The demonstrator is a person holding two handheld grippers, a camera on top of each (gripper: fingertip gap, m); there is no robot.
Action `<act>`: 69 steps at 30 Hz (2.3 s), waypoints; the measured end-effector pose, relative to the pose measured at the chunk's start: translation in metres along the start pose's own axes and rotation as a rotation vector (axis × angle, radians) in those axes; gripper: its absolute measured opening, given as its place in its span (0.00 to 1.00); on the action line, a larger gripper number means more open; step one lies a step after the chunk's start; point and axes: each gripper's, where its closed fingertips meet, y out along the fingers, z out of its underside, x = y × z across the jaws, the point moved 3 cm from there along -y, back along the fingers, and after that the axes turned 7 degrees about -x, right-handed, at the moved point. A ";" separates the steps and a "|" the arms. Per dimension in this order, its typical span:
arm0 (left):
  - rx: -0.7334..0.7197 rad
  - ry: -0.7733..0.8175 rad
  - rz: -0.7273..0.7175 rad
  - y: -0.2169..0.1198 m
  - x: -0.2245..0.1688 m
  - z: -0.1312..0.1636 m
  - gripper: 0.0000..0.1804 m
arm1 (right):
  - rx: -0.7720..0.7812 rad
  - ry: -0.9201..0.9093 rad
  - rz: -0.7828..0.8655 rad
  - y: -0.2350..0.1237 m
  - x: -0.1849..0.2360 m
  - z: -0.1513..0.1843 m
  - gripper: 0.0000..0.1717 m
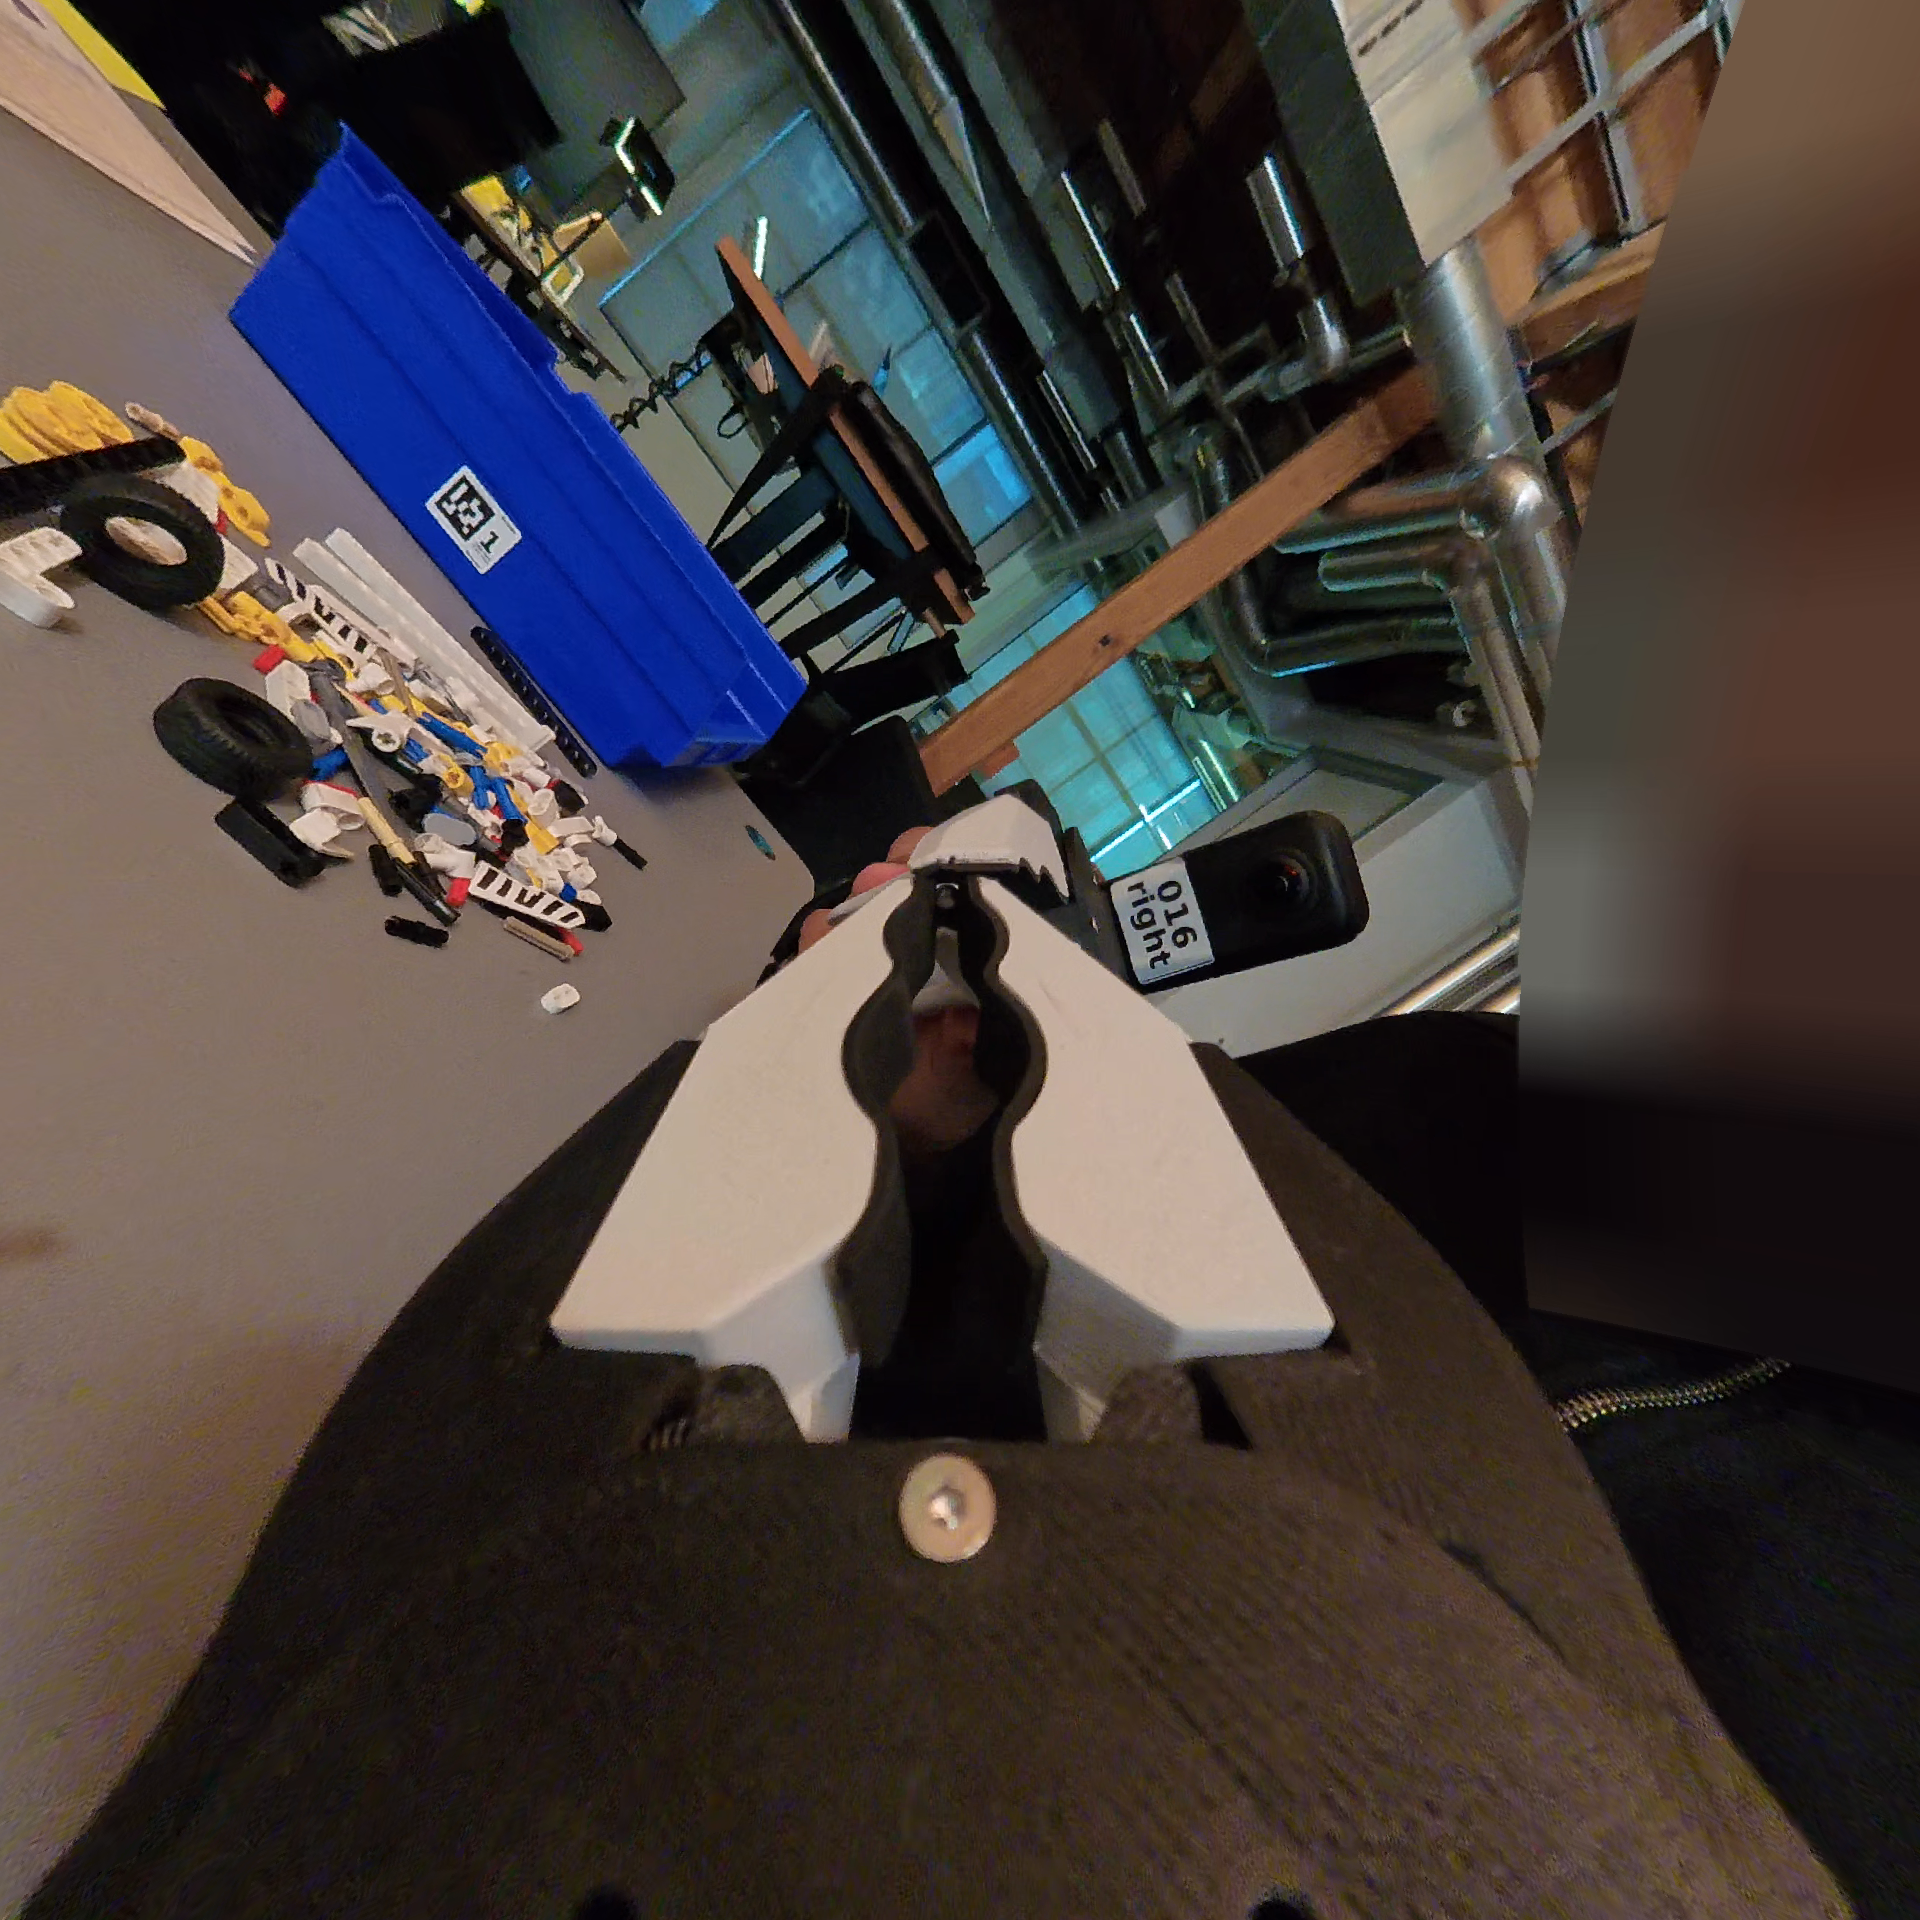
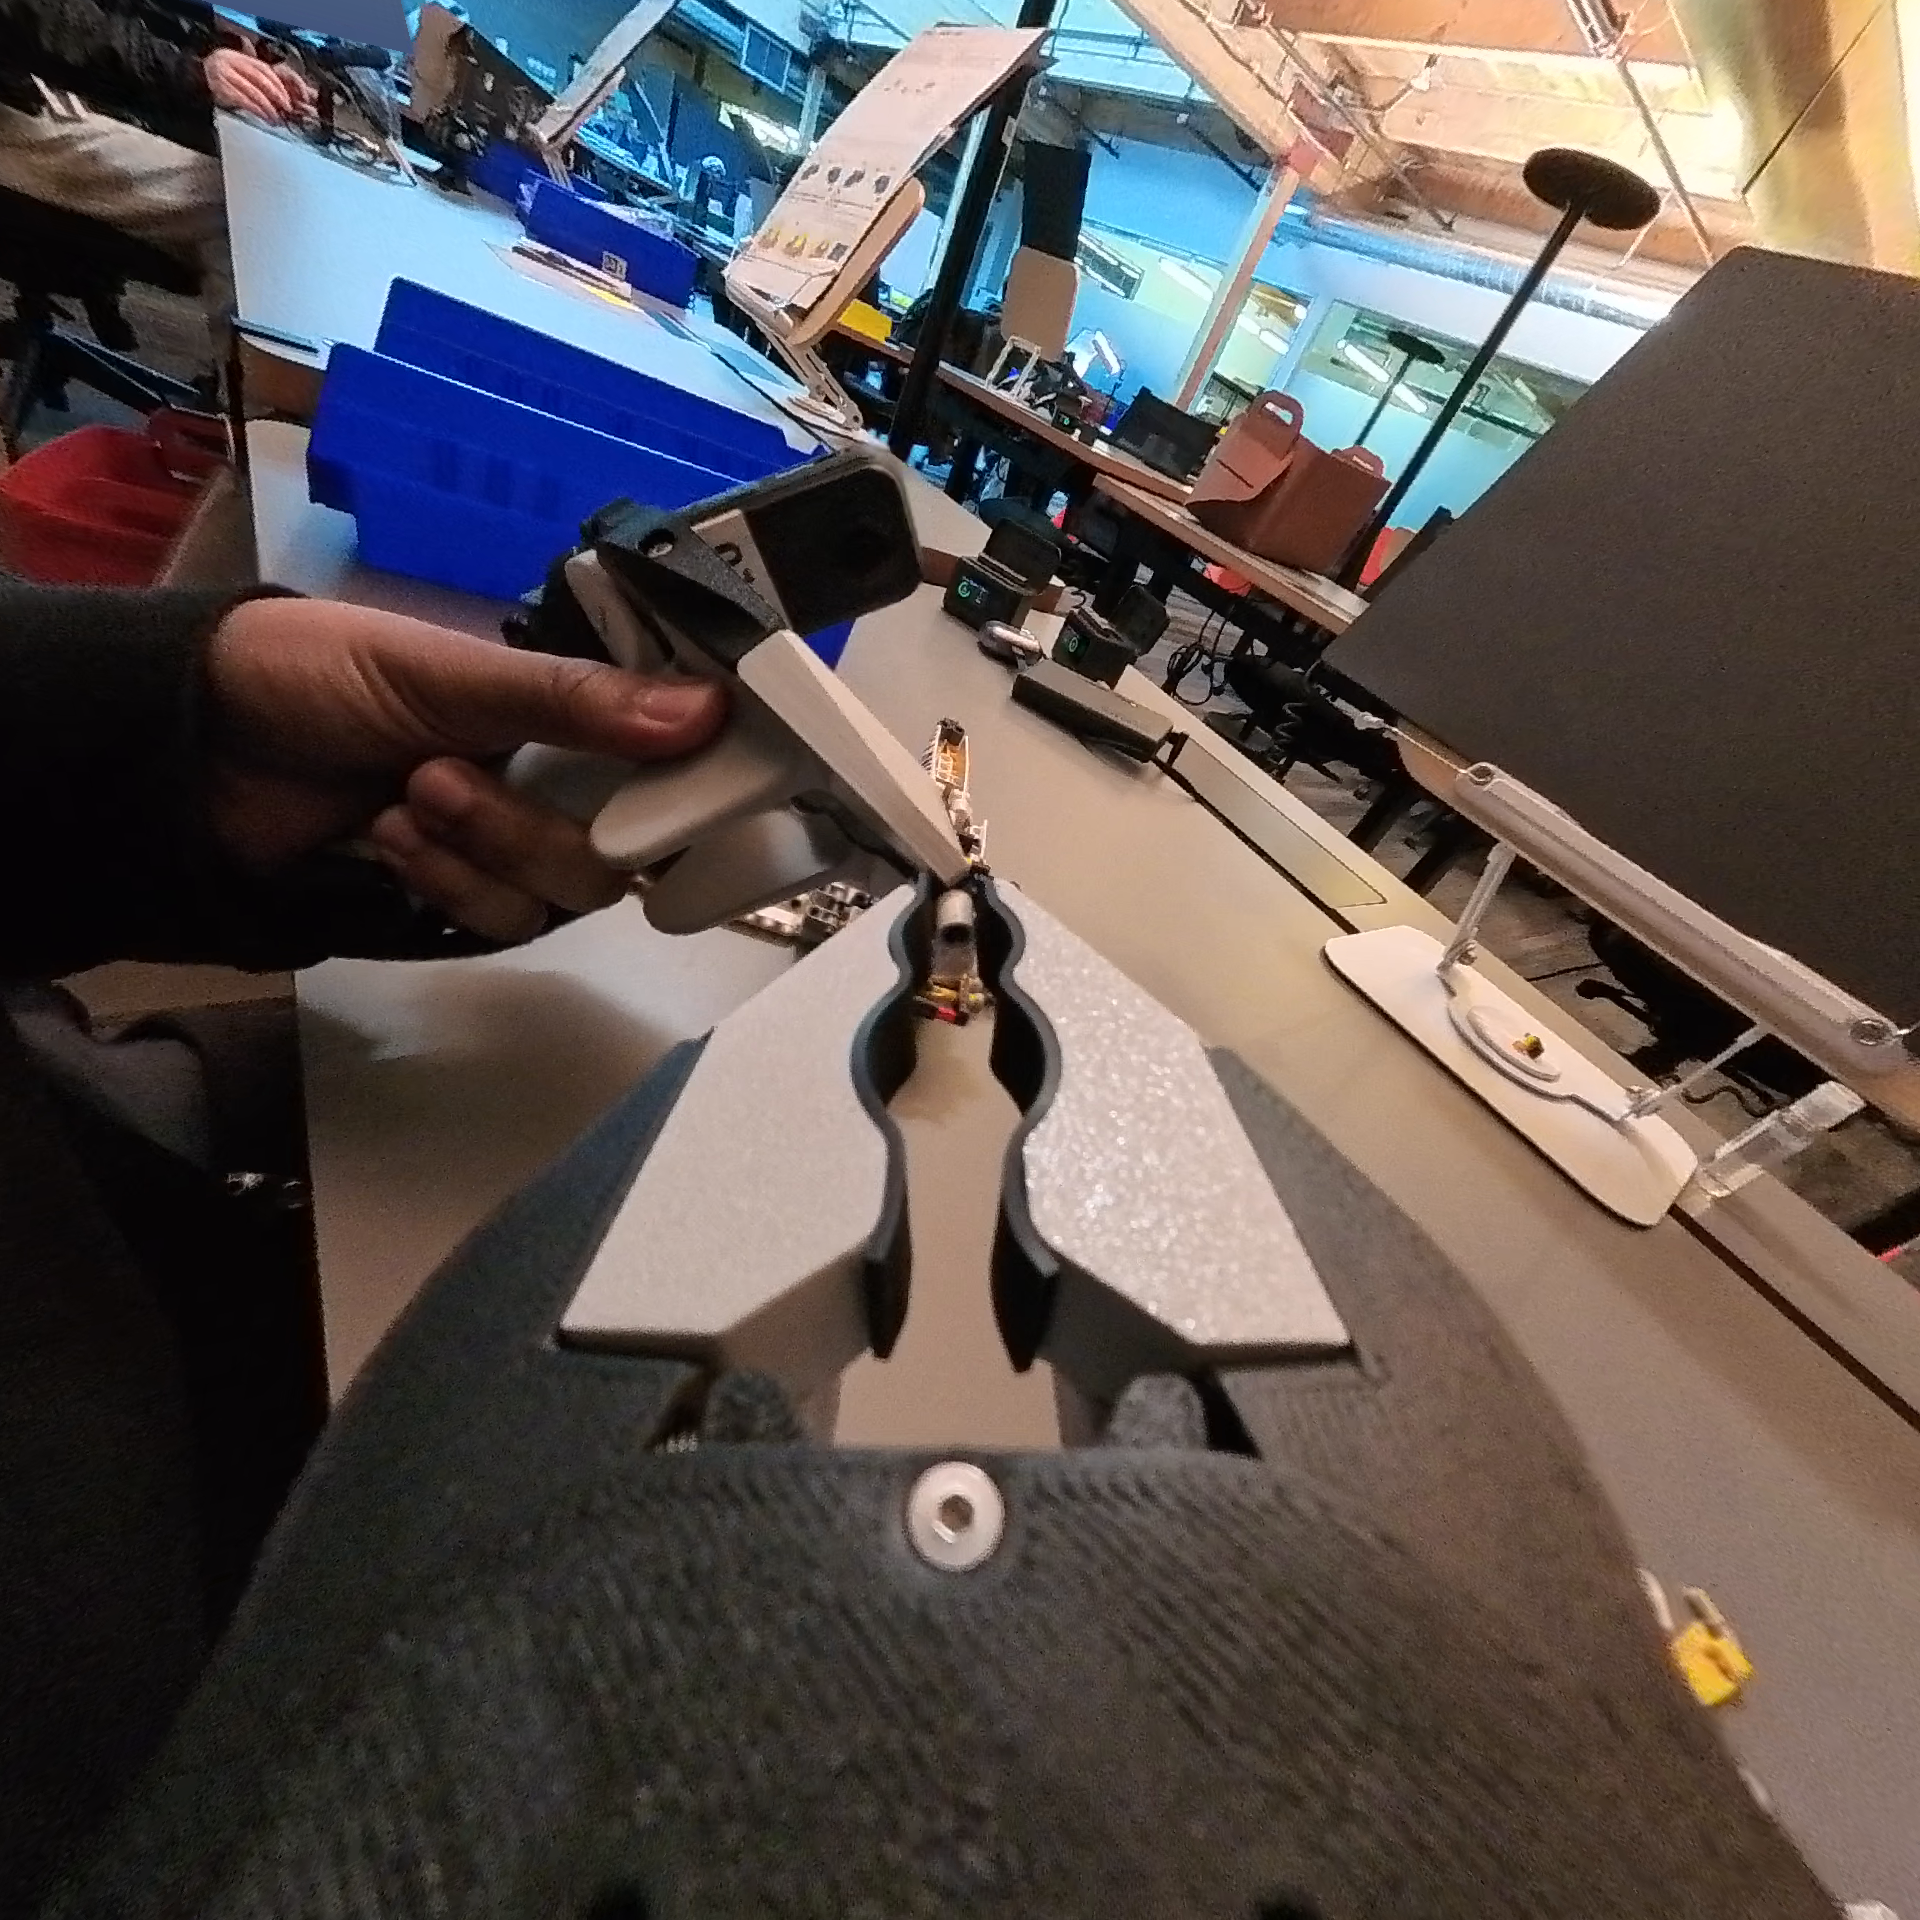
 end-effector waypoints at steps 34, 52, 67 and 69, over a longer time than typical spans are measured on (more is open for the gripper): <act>-0.201 0.174 -0.158 -0.057 -0.007 -0.053 0.00 | -0.111 0.366 0.025 -0.039 -0.029 0.023 0.03; 0.493 0.641 -0.610 0.056 0.104 0.030 0.01 | 0.520 0.486 0.233 -0.055 -0.102 0.137 0.03; 0.470 0.572 -0.587 0.060 0.116 0.032 0.07 | 0.602 0.449 0.304 -0.042 -0.132 0.151 0.09; 0.437 0.592 -0.572 0.058 0.110 0.029 0.10 | 0.536 0.470 0.331 -0.047 -0.137 0.142 0.09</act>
